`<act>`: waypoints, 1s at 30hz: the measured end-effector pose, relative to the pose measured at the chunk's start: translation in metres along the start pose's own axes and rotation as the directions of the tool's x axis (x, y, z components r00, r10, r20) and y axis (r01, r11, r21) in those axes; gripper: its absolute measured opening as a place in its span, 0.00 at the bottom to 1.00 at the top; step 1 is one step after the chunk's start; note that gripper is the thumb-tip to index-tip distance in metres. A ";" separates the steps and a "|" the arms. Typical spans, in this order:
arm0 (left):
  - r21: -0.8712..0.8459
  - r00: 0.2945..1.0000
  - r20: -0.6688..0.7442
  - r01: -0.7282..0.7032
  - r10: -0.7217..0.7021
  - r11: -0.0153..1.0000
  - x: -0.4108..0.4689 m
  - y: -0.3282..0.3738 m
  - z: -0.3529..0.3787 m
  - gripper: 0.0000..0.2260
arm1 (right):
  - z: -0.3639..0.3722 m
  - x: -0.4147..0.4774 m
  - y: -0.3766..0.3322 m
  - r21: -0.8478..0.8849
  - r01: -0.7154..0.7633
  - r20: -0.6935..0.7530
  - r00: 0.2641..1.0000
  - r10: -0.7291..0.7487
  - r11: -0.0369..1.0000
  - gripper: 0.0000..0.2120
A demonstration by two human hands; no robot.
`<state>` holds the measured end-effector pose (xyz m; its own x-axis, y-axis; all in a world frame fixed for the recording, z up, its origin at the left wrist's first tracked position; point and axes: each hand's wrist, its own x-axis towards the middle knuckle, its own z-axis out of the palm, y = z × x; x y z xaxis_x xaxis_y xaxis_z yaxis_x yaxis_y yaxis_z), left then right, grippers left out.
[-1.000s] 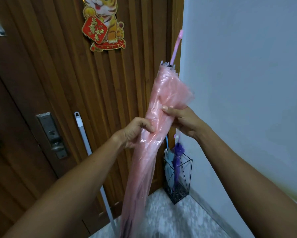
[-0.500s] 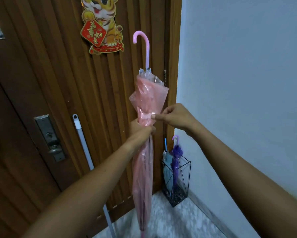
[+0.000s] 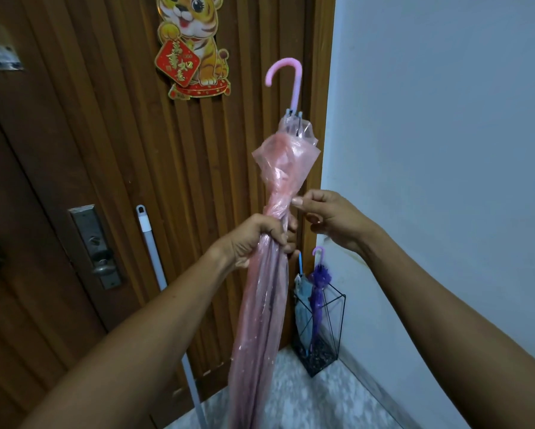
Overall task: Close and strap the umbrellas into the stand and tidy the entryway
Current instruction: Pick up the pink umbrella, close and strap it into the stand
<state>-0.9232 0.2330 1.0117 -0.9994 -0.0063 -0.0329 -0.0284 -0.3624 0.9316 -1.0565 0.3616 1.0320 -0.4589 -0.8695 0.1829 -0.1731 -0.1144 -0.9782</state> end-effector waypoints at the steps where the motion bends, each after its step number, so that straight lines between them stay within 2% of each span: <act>1: 0.008 0.999 0.048 0.019 -0.019 1.000 -0.001 0.001 0.002 0.13 | 0.000 0.000 0.002 0.103 -0.004 0.056 0.998 -0.002 0.995 0.16; 3: 0.071 0.994 0.078 0.071 -0.076 0.995 -0.003 0.003 0.002 0.16 | 0.001 -0.002 0.002 0.229 0.008 0.106 0.994 -0.033 0.973 0.16; 4: 0.130 0.993 0.051 0.098 -0.105 0.987 -0.004 0.004 -0.001 0.17 | 0.002 -0.002 0.001 0.209 0.034 0.089 0.995 -0.054 0.977 0.16; 6: 0.286 0.990 -0.086 0.133 -0.113 0.949 -0.006 0.003 -0.007 0.17 | 0.005 -0.003 -0.001 0.052 0.112 -0.002 0.994 -0.112 0.992 0.15; 9: 0.485 0.941 -0.338 0.146 0.031 0.862 -0.006 -0.008 -0.006 0.19 | 0.013 -0.001 0.003 -0.154 0.153 -0.217 0.959 -0.185 0.976 0.13; 12: 0.566 0.873 -0.443 0.099 0.201 0.818 0.004 -0.028 0.008 0.26 | 0.023 0.004 0.013 -0.202 0.113 -0.307 0.936 -0.172 0.973 0.11; 14: 0.553 0.798 -0.530 0.067 0.288 0.830 0.012 -0.035 0.010 0.20 | 0.027 0.006 0.011 -0.203 0.089 -0.257 0.956 -0.141 0.975 0.09; 16: 0.516 0.764 -0.575 0.061 0.293 0.854 0.012 -0.032 0.010 0.15 | 0.026 0.003 0.003 -0.235 0.070 -0.178 0.977 -0.114 0.970 0.08; 18: 0.472 0.768 -0.583 0.052 0.267 0.880 0.008 -0.025 0.009 0.12 | 0.023 -0.003 -0.006 -0.255 0.048 -0.127 0.988 -0.083 0.966 0.08; 21: 0.450 0.770 -0.580 0.031 0.266 0.892 0.002 -0.020 0.007 0.05 | 0.017 -0.007 -0.010 -0.290 0.043 -0.129 0.988 -0.083 0.956 0.09; 23: 0.385 0.764 -0.593 -0.011 0.256 0.923 -0.001 -0.019 0.002 0.10 | 0.016 -0.009 -0.013 -0.298 0.032 -0.137 0.988 -0.076 0.954 0.10; 24: 0.330 0.772 -0.590 -0.037 0.237 0.943 -0.002 -0.019 0.000 0.10 | 0.015 -0.009 -0.014 -0.301 0.029 -0.137 0.988 -0.074 0.953 0.10; 26: 0.219 0.814 -0.543 -0.100 0.206 0.971 -0.004 -0.015 -0.002 0.03 | 0.014 -0.010 -0.020 -0.309 0.029 -0.138 0.988 -0.075 0.951 0.10; 30: 0.085 0.920 -0.346 -0.165 0.184 0.983 -0.006 -0.007 0.000 0.08 | 0.006 -0.011 -0.027 -0.291 0.040 -0.145 0.986 -0.085 0.956 0.09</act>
<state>-0.9171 0.2360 1.0053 -0.9185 -0.3951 0.0163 0.1356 -0.2759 0.9516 -1.0416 0.3709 1.0554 -0.5642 -0.7774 0.2781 -0.4372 -0.0044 -0.8994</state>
